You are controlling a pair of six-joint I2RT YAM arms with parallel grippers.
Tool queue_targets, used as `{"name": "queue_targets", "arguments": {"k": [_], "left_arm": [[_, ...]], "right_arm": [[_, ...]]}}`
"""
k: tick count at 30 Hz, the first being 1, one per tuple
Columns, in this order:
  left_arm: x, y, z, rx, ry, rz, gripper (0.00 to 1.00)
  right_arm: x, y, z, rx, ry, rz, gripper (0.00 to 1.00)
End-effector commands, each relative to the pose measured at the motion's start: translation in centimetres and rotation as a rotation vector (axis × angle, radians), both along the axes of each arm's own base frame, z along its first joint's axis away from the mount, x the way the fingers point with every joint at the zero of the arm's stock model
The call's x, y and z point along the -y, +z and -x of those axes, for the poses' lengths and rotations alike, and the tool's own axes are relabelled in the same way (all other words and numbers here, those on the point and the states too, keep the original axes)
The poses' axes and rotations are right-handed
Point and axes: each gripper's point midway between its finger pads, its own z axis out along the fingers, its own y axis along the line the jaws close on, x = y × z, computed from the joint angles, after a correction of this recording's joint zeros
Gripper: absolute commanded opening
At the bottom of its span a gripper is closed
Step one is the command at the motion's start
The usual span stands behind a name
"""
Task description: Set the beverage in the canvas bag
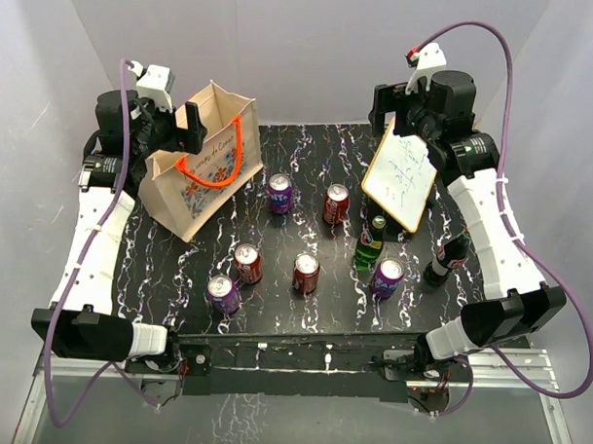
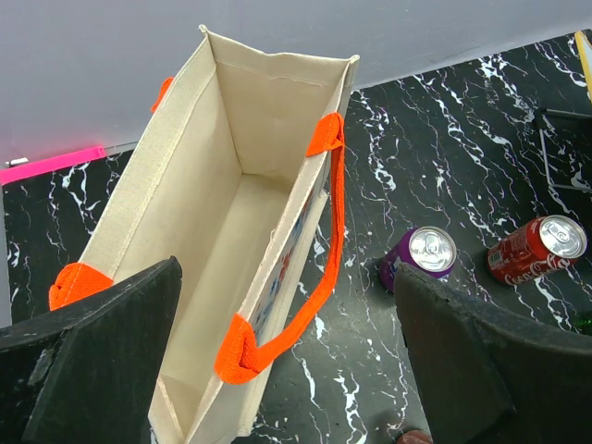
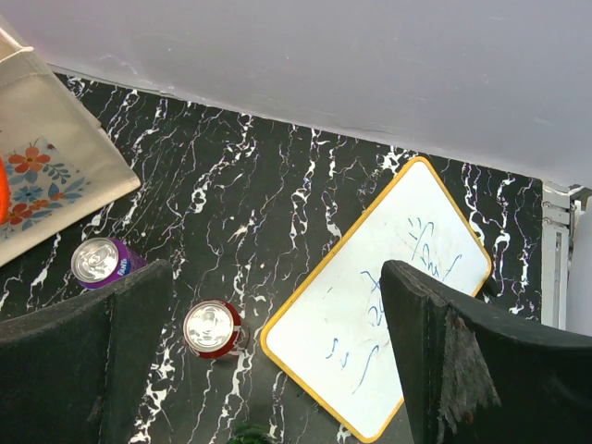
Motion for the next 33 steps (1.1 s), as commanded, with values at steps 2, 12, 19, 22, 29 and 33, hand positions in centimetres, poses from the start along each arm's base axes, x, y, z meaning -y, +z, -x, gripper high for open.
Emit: {"name": "queue_targets", "arguments": {"k": [2, 12, 19, 22, 29, 33], "left_arm": [[0.0, 2.3, 0.7, 0.069, -0.001, 0.018, 0.97], [0.0, 2.2, 0.9, 0.062, -0.001, 0.019, 0.97], [0.5, 0.7, 1.5, 0.018, -0.069, -0.032, 0.97], [0.8, -0.2, 1.7, -0.016, -0.085, -0.029, 0.97], [2.0, -2.6, 2.1, -0.095, -0.188, -0.047, 0.97], [2.1, -3.7, 2.0, -0.142, -0.215, -0.066, 0.97]], "right_arm": [[-0.1, 2.8, 0.2, 0.092, 0.012, -0.013, 0.98], [-0.3, 2.8, 0.0, 0.089, 0.016, -0.019, 0.98], [-0.6, 2.5, 0.0, 0.081, 0.033, -0.014, 0.98], [-0.7, 1.9, -0.2, 0.064, 0.044, -0.007, 0.98], [-1.4, 1.0, 0.0, 0.059, 0.092, 0.019, 0.98], [-1.8, 0.6, 0.2, 0.058, 0.126, 0.029, 0.98]]}}
